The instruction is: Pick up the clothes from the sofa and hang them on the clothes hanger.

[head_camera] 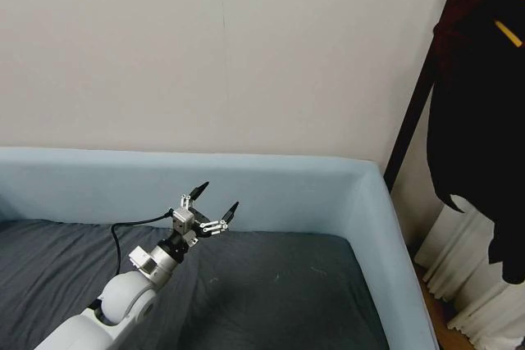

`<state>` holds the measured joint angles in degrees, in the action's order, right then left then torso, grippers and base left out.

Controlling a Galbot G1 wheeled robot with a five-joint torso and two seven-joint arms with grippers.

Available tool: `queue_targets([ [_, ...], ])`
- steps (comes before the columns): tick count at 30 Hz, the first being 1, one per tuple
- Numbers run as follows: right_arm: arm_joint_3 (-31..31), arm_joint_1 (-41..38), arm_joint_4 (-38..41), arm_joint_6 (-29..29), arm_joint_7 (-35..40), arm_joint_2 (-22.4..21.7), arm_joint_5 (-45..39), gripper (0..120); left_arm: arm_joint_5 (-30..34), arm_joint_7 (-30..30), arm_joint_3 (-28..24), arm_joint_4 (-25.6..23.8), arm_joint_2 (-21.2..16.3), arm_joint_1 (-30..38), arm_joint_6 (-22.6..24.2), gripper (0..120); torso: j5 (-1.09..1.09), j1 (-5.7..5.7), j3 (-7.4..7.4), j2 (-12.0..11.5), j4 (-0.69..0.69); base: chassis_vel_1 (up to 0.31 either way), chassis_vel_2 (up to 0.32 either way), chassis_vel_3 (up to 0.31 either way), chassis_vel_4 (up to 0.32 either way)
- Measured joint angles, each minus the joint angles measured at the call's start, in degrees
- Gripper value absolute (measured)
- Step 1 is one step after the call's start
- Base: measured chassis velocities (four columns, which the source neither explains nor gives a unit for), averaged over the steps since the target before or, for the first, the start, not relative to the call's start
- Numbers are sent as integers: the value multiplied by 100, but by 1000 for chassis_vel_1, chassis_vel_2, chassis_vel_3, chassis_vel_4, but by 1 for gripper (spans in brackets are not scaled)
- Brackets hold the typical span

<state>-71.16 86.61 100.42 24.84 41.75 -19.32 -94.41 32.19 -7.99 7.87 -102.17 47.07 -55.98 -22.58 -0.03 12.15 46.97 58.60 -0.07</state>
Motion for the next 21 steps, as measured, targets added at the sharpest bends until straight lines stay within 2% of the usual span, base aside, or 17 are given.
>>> queue_targets([
  [3,-929,1023,-514,-55,110,-284,64,3,-17,65,51,4,-41,-25,16,100,-5,-1,-1,1,0,0,0,0,0],
  [4,-929,1023,-514,-55,110,-284,64,3,-17,65,51,4,-41,-25,16,100,-5,-1,-1,1,0,0,0,0,0],
  [7,-1414,1657,-900,-106,154,-518,126,1,-17,104,67,28,-61,-24,28,100,2,0,0,0,0,0,0,0,0],
  [10,-1621,1917,-1103,-135,193,-653,145,1,-18,112,41,64,-59,14,49,100,-3,0,0,0,0,0,0,0,0],
  [15,-1586,1954,-998,-175,205,-543,281,1,-17,137,-13,95,-8,73,106,100,-3,0,0,0,0,0,0,0,0],
  [21,-985,1377,-509,-139,210,-85,298,1,-53,138,-119,197,35,134,120,100,-1,0,-1,0,0,0,0,0,0],
])
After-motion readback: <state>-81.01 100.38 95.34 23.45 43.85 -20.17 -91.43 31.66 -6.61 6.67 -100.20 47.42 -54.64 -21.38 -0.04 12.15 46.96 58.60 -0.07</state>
